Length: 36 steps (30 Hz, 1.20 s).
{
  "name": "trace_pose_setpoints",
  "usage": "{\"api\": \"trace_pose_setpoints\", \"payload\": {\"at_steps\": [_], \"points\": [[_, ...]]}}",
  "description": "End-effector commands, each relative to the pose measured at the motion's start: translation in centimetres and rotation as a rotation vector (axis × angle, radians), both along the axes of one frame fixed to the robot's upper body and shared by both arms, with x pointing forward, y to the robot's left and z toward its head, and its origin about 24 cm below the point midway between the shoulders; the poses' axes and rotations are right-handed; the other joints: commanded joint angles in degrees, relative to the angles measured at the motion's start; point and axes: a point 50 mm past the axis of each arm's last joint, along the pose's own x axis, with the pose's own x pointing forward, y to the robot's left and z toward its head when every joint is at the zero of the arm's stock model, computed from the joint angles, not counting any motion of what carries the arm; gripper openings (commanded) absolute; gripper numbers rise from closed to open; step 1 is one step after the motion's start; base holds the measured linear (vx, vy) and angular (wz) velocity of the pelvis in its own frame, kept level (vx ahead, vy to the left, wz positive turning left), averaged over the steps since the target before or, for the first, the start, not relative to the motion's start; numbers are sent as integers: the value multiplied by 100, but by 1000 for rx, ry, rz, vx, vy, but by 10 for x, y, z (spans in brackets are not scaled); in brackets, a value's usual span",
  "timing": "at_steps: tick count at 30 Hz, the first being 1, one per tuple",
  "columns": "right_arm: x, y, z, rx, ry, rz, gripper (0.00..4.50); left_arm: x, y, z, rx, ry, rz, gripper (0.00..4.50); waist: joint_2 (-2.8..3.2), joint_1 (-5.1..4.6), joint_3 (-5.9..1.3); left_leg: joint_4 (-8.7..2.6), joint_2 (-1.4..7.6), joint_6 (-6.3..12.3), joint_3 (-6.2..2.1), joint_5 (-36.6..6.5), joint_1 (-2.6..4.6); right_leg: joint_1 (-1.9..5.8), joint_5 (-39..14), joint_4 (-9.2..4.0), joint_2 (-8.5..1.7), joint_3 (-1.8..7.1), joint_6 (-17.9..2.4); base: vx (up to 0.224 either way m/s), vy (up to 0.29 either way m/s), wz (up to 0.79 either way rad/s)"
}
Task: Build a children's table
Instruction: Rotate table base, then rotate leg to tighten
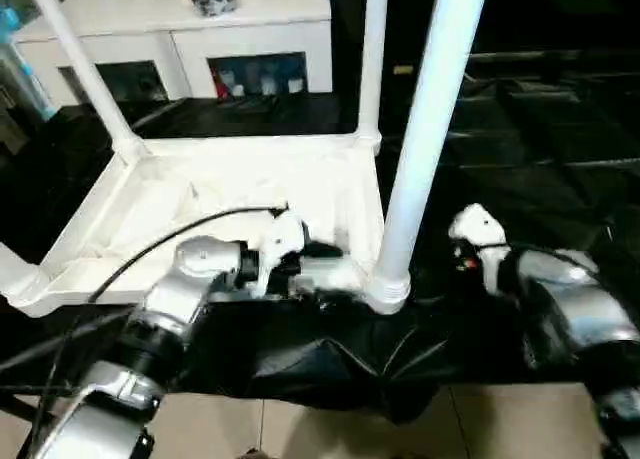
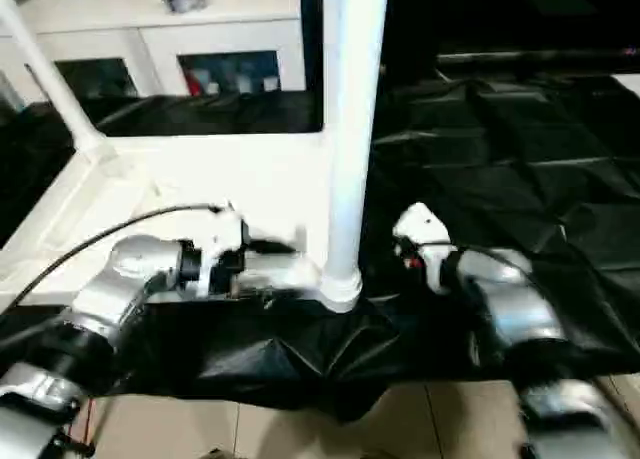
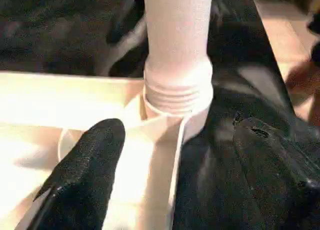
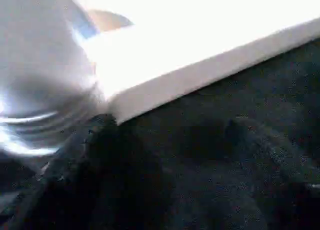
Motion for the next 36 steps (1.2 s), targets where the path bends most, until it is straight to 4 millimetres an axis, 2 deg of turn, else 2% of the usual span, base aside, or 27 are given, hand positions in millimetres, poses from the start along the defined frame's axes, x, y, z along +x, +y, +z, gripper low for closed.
{"api": "trace_pose_setpoints", "payload": {"at_steps": [1, 2, 3, 4, 6, 9, 10, 11, 12, 13, 16, 17, 18, 19, 20, 23, 24, 36], "points": [[-6, 6, 10, 7, 2, 91, 404, 3, 7, -1, 66, 2, -6, 350, -145, 29, -373, -383, 46, 446, 16, -1617, 35, 343, -2116, -505, -178, 165, -967, 0, 0, 0], [-10, 5, 13, -3, 3, 116, 404, 4, 7, -2, 77, 2, -4, 341, -138, 26, -378, -378, 40, 435, 17, -1594, 33, 334, -2137, -497, -181, 166, -960, 0, 0, 0], [-17, 4, 18, -13, 8, 158, 404, 5, 8, -4, 88, 3, -2, 341, -184, 33, -357, -384, 17, 433, 21, -1565, 15, 350, -2270, -536, -159, 162, -851, 0, 0, 0], [-21, 4, 21, -15, 17, 181, 404, 6, 7, -5, 90, 4, 0, 329, -173, 54, -381, -375, 35, 428, 14, -1541, 39, 341, -2245, -520, -176, 174, -843, 0, 0, 0], [-28, 2, 25, -18, 37, 202, 404, 8, 5, -7, 97, 1, -9, 307, -199, 49, -384, -372, 38, 460, 19, -1422, 19, 332, -2175, -527, -186, 174, -862, 0, 0, 0], [-34, -2, 27, -25, 59, 198, 404, 9, 4, -9, 105, 13, -28, 283, -197, 61, -386, -372, 29, 463, 14, -1400, 17, 327, -2224, -541, -182, 166, -841, 0, 0, 0], [-34, -3, 28, -26, 64, 194, 404, 9, 4, -9, 110, 18, -36, 273, -179, 59, -385, -372, 27, 460, 10, -1390, 7, 333, -2224, -540, -192, 167, -841, 0, 0, 0], [-35, -3, 28, -26, 66, 191, 421, 9, 4, -9, 113, 21, -41, 267, -190, 44, -390, -376, 31, 439, 4, -1398, 0, 335, -2213, -535, -197, 158, -863, 0, 0, 0], [-36, -4, 29, -24, 71, 191, 432, 9, 4, -10, 115, 28, -47, 264, -163, 41, -382, -375, 24, 440, 6, -1414, 4, 323, -2233, -548, -188, 155, -874, 0, 0, 0], [-38, -4, 30, -22, 78, 192, 439, 10, 4, -10, 116, 34, -53, 240, -181, 38, -375, -371, 18, 438, 15, -1463, 12, 319, -2286, -568, -178, 154, -862, 0, 0, 0], [-42, -3, 31, -20, 92, 194, 448, 10, 4, -12, 123, 55, -67, 225, -161, 47, -380, -377, 23, 425, 7, -1446, 11, 327, -2262, -566, -182, 154, -848, 0, 0, 0], [-42, -3, 31, -20, 92, 194, 450, 10, 4, -12, 123, 55, -67, 220, -167, 50, -382, -375, 21, 425, 6, -1439, 10, 329, -2237, -564, -182, 153, -855, 0, 0, 0], [-43, -3, 31, -20, 95, 192, 450, 10, 4, -13, 129, 65, -71, 206, -139, 44, -383, -378, 23, 409, 3, -1465, 7, 329, -2194, -562, -182, 150, -881, 0, 0, 0], [-43, -3, 31, -20, 95, 192, 450, 10, 3, -13, 130, 65, -72, 195, -148, 42, -383, -381, 25, 400, -3, -1484, 10, 334, -2155, -555, -184, 147, -916, 0, 0, 0], [-44, -2, 32, -21, 98, 188, 450, 11, 3, -14, 139, 67, -79, 188, -130, 47, -387, -382, 30, 390, -8, -1487, 12, 337, -2129, -548, -192, 149, -938, 0, 0, 0], [-45, -1, 33, -22, 101, 184, 450, 12, 3, -16, 161, 71, -86, 173, -133, 43, -381, -385, 25, 385, -8, -1525, 12, 346, -2141, -562, -186, 149, -929, 0, 0, 0], [-45, -1, 32, -22, 101, 183, 450, 12, 3, -17, 168, 72, -86, 145, -134, 41, -382, -389, 28, 383, -10, -1522, 15, 347, -2121, -559, -186, 148, -931, 0, 0, 0], [-46, 1, 33, -25, 101, 177, 450, 15, 1, -20, 189, 77, -65, 48, -139, 41, -372, -390, 18, 349, -12, -1580, 21, 346, -2266, -581, -190, 144, -911, 0, 0, 0]]}}
